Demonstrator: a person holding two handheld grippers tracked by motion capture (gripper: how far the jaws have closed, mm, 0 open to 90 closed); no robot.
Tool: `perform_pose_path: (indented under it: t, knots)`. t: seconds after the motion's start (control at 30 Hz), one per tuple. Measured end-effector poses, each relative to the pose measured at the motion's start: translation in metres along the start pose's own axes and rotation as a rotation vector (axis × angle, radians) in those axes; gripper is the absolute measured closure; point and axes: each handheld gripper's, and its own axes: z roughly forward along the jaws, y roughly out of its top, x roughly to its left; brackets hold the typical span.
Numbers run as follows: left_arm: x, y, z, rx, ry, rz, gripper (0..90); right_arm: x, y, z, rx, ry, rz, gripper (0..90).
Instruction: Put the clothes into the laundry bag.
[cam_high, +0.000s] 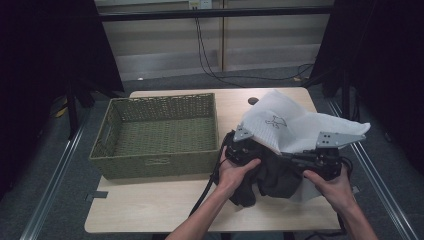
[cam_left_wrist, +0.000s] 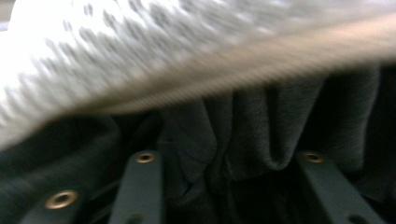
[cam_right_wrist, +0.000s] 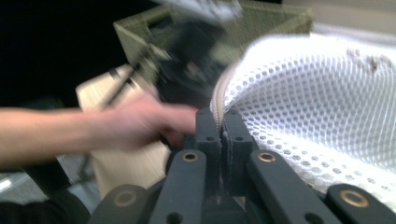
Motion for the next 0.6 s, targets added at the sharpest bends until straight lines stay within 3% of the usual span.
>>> perform_pose_path:
  t: [0.17,0.3,0.47,0.53,0.6]
  knots:
    - [-0.003,-0.008,-0.011,0.037,-0.038,0.058,42.2,-0.010,-0.029,-0.003,0.044,-0.045,0.034,87.3]
    - [-0.006,-0.013,-0.024,0.019,-0.078,0.062,32.6,-0.015,-0.046,-0.004,0.087,-0.089,0.042,86.9]
    - [-0.010,-0.021,-0.047,0.040,-0.067,0.137,27.7,-0.019,-0.063,-0.011,0.080,-0.112,0.070,86.5]
    - [-0.008,-0.025,-0.054,0.026,-0.082,0.126,26.4,-0.021,-0.068,-0.013,0.095,-0.142,0.065,86.6]
    - [-0.007,-0.031,-0.062,0.037,-0.100,0.148,26.3,-0.023,-0.071,-0.017,0.106,-0.165,0.073,86.5]
